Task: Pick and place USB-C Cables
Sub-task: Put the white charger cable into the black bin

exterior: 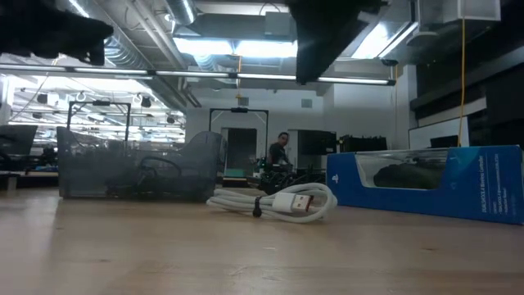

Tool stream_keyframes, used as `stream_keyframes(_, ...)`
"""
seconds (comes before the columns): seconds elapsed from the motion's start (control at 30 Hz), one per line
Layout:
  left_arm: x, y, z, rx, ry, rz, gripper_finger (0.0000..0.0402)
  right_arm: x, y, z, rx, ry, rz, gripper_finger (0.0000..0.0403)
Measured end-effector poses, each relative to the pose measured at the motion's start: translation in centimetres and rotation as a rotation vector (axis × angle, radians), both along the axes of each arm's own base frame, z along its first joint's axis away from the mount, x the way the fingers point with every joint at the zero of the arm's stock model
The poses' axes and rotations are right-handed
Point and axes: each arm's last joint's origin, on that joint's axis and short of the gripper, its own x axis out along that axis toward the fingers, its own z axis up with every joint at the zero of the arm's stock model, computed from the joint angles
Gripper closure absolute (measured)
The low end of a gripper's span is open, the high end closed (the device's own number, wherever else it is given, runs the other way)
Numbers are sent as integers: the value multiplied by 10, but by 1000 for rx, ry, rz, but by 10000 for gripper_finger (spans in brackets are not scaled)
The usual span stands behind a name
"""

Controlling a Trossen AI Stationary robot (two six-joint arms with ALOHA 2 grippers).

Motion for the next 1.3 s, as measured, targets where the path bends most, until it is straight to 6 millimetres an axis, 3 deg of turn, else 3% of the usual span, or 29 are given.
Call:
stream_keyframes(0.27, 8, 14, -20, -46, 43, -31, 361, 14, -30, -4, 197, 131, -15, 221)
stream_keyframes(0.57, 9, 23, -25, -96, 95, -64, 361, 37, -59, -8, 326, 116, 94, 221)
stream_keyframes(0.73, 8, 22, -34, -126, 188, -92, 361, 41, -62, -35, 402, 129, 160, 221)
stream_keyframes(0.83, 8, 22, -33, -145, 185, -90, 361, 38, -61, -60, 442, 158, 190, 221)
stream_keyframes(0.97, 8, 23, -33, -139, 182, -74, 361, 41, -58, -77, 521, 99, 219, 221)
stream_keyframes(1.3, 8, 23, -33, -146, 182, -55, 360, 47, -52, -86, 613, 29, 262, 221)
